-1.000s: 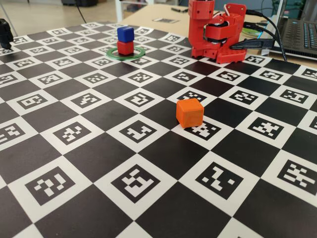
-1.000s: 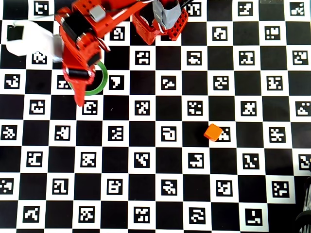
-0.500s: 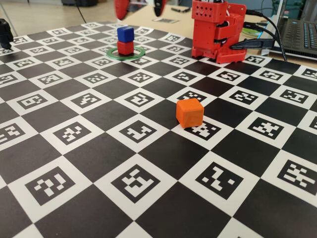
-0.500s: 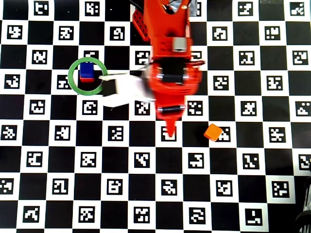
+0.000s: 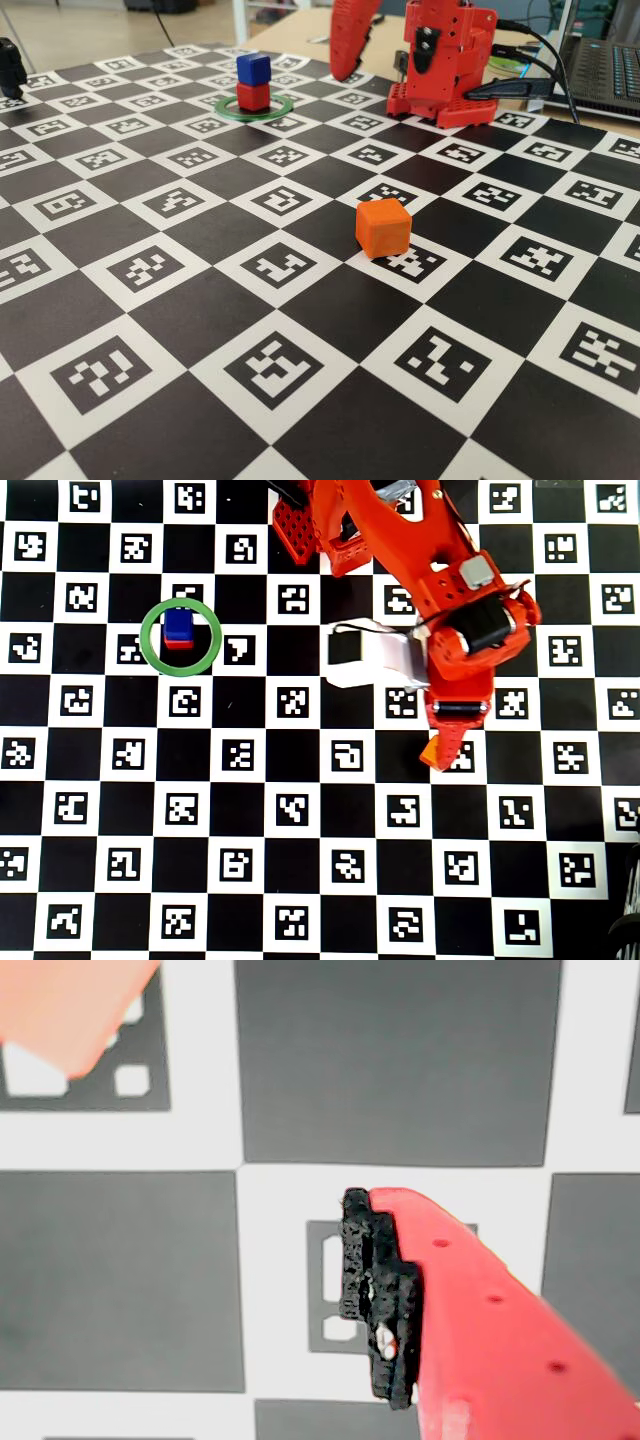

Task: Grab the red cube then put it in the green circle then put the blue cube on top and finally the orange cube on top

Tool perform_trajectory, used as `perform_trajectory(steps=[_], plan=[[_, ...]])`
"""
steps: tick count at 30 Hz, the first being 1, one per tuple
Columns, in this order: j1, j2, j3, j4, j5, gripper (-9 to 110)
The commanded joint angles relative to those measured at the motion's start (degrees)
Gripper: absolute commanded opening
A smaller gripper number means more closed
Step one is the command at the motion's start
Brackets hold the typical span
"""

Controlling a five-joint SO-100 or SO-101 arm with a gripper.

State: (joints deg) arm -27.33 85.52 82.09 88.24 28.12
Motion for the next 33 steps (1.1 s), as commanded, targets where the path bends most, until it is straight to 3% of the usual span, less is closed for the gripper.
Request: perform_trajectory(steps=[1, 12, 33], plan=[[-0.8, -2.2, -7.4, -0.6, 1.8, 46], [1.0, -12.5, -6.9, -5.0, 6.4, 48], [1.7, -17.1, 4.6, -19.7, 8.3, 48]])
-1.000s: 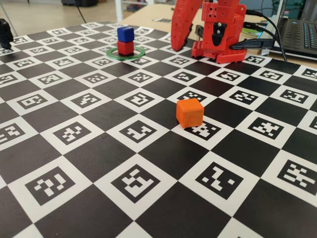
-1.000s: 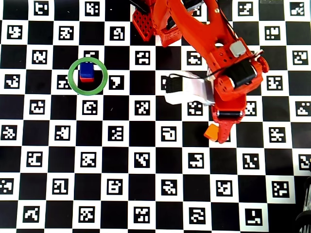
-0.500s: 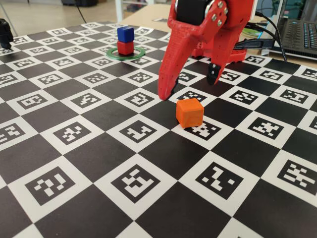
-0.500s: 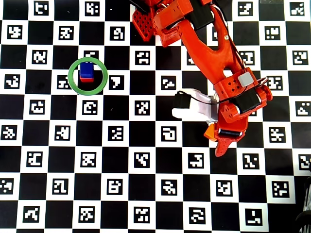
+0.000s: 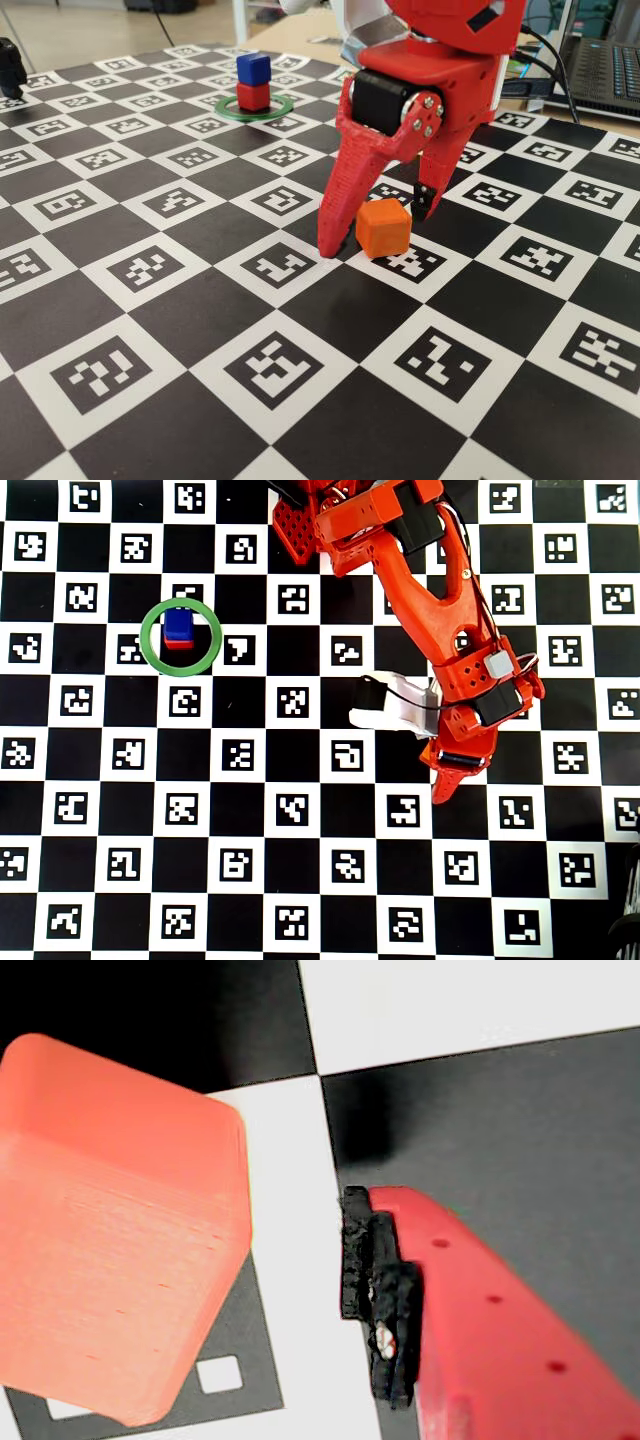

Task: Grab the red cube then put it in the green circle then put the blue cube on top and finally the orange cube on top

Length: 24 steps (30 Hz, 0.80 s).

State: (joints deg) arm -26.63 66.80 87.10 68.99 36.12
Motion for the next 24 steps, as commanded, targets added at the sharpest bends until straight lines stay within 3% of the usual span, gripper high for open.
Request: perform_trajectory(steps=[1, 16, 24], plan=[[1.1, 1.6, -0.4, -0.5, 0.6, 48], [1.0, 1.8, -0.3, -2.7, 17.5, 47], [1.3, 1.4, 1.0, -5.5, 19.8, 45]])
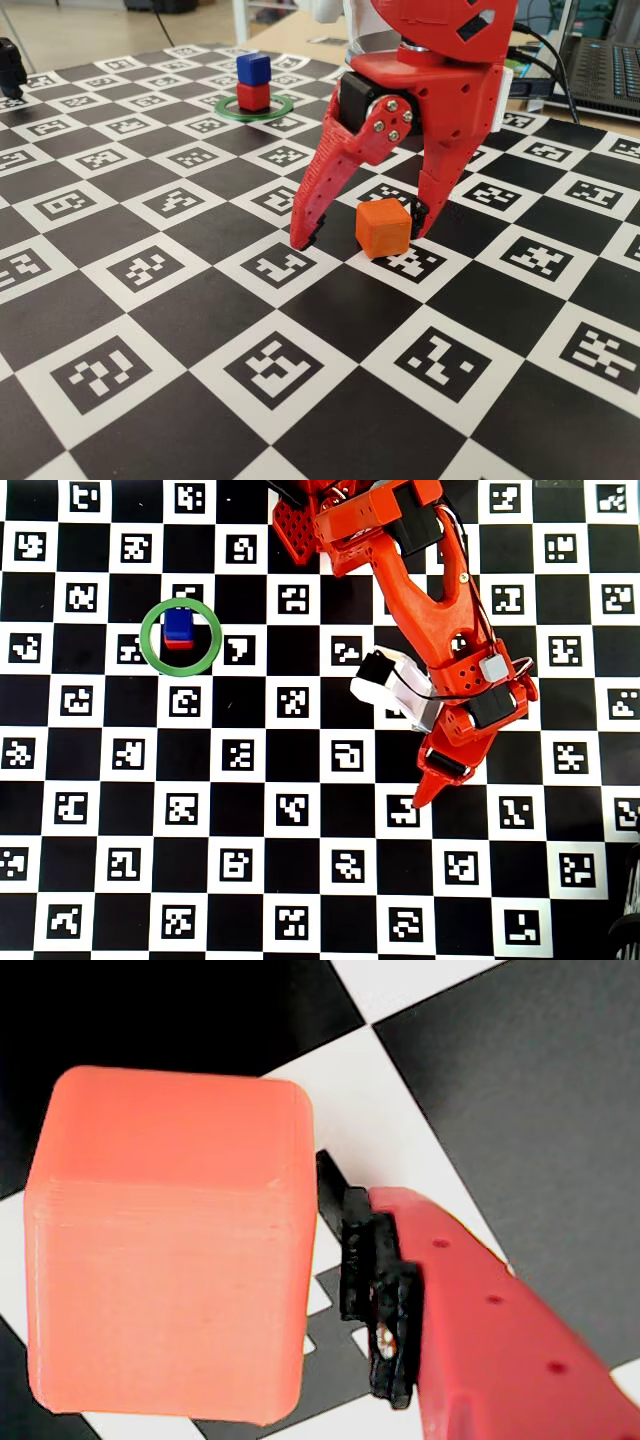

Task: Grab the red cube then put it in the green circle then put the blue cube on top and finally the orange cube on top

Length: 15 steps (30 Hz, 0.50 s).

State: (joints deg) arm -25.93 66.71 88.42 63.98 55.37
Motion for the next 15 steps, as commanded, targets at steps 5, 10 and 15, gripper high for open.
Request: perform_trajectory(steps=[5, 10, 15], plan=[[0.8, 1.4, -0.1, -1.1, 0.6, 41], [1.1, 1.4, 0.0, -1.3, 0.4, 33], [2.5, 1.8, 0.8, -1.5, 0.8, 23]])
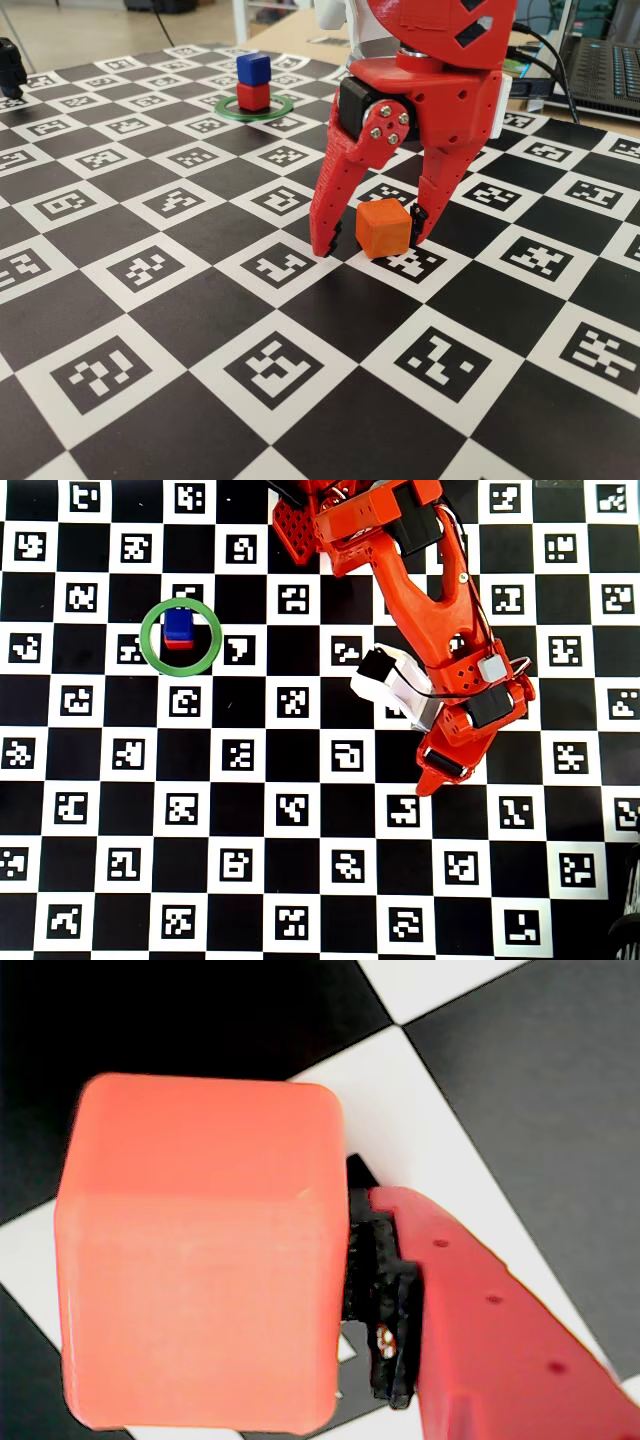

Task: Grab the red cube then put it in the green circle then put the blue cube on top and finally the orange cube on top

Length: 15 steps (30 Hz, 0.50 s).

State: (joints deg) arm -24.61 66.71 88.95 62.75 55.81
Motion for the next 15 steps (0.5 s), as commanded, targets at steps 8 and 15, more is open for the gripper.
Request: perform_trajectory(steps=[8, 15], plan=[[2.2, 3.0, 1.8, -0.8, -0.8, 18], [2.2, 4.4, 1.5, -1.1, -4.5, 12]])
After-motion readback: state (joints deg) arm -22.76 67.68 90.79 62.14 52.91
